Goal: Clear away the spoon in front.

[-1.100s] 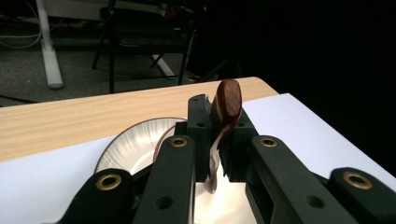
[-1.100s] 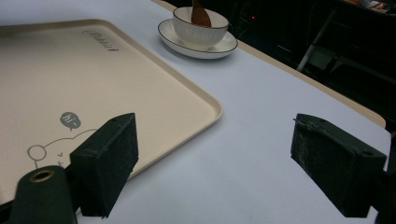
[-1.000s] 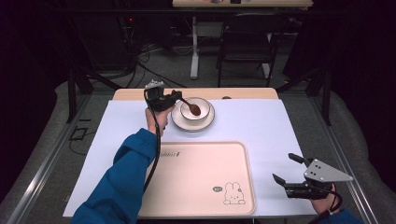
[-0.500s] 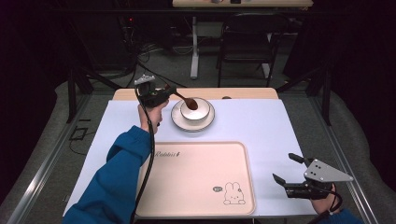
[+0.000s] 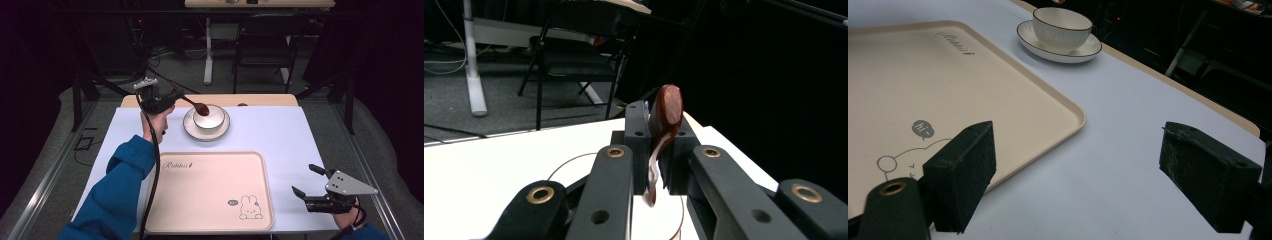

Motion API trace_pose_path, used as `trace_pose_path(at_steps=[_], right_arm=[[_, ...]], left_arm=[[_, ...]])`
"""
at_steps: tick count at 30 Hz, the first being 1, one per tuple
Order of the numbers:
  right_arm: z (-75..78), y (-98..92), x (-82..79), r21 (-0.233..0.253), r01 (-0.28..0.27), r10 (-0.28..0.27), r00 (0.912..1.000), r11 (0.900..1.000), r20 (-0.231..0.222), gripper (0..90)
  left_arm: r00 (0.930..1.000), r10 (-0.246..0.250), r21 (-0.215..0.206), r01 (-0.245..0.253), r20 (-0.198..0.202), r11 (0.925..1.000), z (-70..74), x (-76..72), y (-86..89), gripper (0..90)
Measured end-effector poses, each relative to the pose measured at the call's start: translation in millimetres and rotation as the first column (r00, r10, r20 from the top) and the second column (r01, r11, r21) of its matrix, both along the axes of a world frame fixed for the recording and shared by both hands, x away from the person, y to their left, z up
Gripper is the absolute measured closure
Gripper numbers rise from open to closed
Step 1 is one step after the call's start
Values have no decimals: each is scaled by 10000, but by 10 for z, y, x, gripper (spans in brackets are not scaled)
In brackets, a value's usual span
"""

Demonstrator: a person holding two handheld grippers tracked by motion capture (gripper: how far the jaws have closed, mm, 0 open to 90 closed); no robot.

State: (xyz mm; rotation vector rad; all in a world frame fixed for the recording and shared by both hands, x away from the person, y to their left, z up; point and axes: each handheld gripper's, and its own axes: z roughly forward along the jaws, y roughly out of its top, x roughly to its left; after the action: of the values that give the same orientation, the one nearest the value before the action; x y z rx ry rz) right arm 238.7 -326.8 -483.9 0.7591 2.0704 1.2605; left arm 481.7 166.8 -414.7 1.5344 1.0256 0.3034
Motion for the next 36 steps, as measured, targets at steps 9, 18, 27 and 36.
trace_pose_path(at_steps=[9,18,27,36], right_arm=[[-1,3,-1,15,-6,6,10000,10000,-31,141],[-1,4,2,2,-12,12,10000,10000,-14,141],[0,2,3,24,-5,6,10000,10000,-8,141],[-2,8,5,3,-30,30,10000,10000,-30,141]], left_arm=[[9999,-106,-188,107,49,9998,80,-108,116,840],[9997,-257,-345,256,-26,9991,117,-211,266,840],[9965,-810,-373,802,-197,9961,126,-385,384,839],[9908,-1330,-261,1324,-240,9909,156,-590,534,840]])
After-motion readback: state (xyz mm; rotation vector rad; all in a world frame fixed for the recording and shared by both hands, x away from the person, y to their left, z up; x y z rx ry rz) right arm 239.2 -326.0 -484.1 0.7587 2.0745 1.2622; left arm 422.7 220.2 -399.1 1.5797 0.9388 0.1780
